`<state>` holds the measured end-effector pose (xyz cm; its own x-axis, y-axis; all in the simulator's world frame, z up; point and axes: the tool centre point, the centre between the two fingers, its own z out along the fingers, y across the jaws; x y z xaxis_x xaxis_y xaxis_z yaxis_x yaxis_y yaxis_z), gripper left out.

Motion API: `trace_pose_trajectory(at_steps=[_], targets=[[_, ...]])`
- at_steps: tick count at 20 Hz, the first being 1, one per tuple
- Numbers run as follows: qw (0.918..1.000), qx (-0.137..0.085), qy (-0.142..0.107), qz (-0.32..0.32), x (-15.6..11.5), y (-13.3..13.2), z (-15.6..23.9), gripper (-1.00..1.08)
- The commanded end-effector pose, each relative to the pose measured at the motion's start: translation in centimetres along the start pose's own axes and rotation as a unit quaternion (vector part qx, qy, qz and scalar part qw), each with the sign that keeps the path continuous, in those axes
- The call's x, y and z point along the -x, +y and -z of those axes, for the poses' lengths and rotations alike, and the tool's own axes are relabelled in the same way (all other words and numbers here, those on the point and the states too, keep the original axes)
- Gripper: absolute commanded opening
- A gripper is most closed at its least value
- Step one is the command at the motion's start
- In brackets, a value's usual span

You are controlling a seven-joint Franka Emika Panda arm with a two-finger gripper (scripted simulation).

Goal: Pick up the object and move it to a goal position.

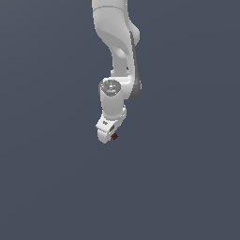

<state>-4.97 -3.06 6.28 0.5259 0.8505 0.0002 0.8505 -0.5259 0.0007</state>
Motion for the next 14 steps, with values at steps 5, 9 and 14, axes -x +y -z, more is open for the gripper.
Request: trace_pose_trajectory(at_steps=[5,9,14], targets=[[1.0000,0.000,0.000,0.002,0.0,-0.1,-2.7,1.00],[1.0000,0.000,0.000,0.002,0.0,-0.1,-4.2,1.00],[1.0000,0.000,0.000,0.002,0.0,-0.1,-4.6,-1.00]])
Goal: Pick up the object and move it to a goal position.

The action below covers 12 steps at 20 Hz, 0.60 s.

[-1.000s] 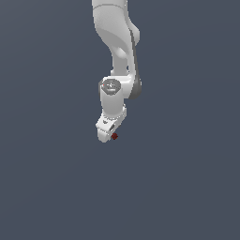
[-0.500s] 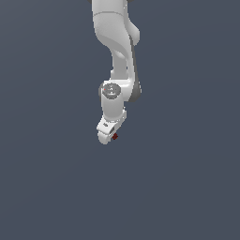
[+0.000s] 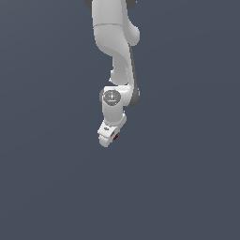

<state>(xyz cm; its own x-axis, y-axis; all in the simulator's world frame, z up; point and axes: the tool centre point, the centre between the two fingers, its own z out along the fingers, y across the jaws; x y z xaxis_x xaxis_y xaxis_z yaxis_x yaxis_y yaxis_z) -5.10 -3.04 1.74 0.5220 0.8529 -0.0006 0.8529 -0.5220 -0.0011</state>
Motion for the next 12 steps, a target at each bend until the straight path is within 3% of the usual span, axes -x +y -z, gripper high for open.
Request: trace_pose_trajectory(at_steps=[1,12], targets=[[1.0000,0.001,0.000,0.000,-0.02,0.05,-0.06,-1.00],[1.0000,0.001,0.000,0.000,-0.03,0.13,0.08,-1.00]])
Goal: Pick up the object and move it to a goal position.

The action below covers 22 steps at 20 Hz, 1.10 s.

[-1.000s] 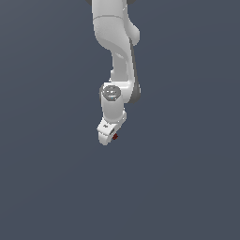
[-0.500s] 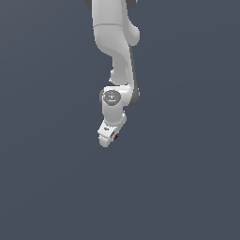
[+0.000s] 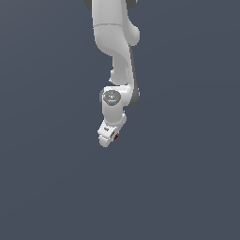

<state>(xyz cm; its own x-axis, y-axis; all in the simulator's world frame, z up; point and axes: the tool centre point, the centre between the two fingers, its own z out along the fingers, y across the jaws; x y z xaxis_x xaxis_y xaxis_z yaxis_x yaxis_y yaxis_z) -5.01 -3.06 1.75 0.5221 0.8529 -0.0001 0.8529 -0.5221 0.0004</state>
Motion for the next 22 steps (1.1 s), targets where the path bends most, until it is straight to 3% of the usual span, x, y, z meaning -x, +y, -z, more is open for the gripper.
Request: trace_pose_trajectory(at_steps=[1,11,22], targets=[[1.0000,0.000,0.000,0.000,0.0,0.1,0.2,-1.00],[1.0000,0.000,0.001,0.000,-0.3,2.3,4.1,-1.00],[1.0000,-0.001,0.001,0.001,-0.9,7.5,13.0,-1.00]])
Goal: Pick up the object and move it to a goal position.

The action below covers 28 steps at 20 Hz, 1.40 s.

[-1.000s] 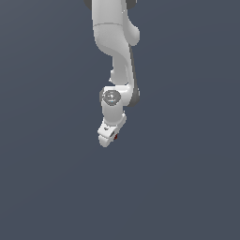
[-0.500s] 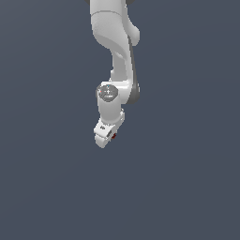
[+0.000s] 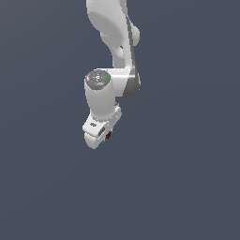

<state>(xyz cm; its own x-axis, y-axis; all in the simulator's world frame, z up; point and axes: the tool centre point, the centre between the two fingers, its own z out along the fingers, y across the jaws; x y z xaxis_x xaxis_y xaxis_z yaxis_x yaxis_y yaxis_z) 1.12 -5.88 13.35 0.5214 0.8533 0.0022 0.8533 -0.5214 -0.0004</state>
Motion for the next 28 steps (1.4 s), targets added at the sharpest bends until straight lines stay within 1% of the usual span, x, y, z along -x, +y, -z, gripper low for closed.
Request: trace_pose_trajectory(at_steps=[1,7,14,21,28], targets=[[1.0000,0.000,0.000,0.000,-0.2,1.3,2.3,-1.00],[1.0000,0.000,0.000,0.000,-0.5,4.3,7.2,-1.00],[1.0000,0.000,0.000,0.000,-0.9,7.1,11.7,-1.00],[1.0000,0.000,0.000,0.000,-1.2,9.4,15.2,-1.00],[1.0000,0.000,-0.001,-0.001,-1.5,10.8,17.4,-1.00]])
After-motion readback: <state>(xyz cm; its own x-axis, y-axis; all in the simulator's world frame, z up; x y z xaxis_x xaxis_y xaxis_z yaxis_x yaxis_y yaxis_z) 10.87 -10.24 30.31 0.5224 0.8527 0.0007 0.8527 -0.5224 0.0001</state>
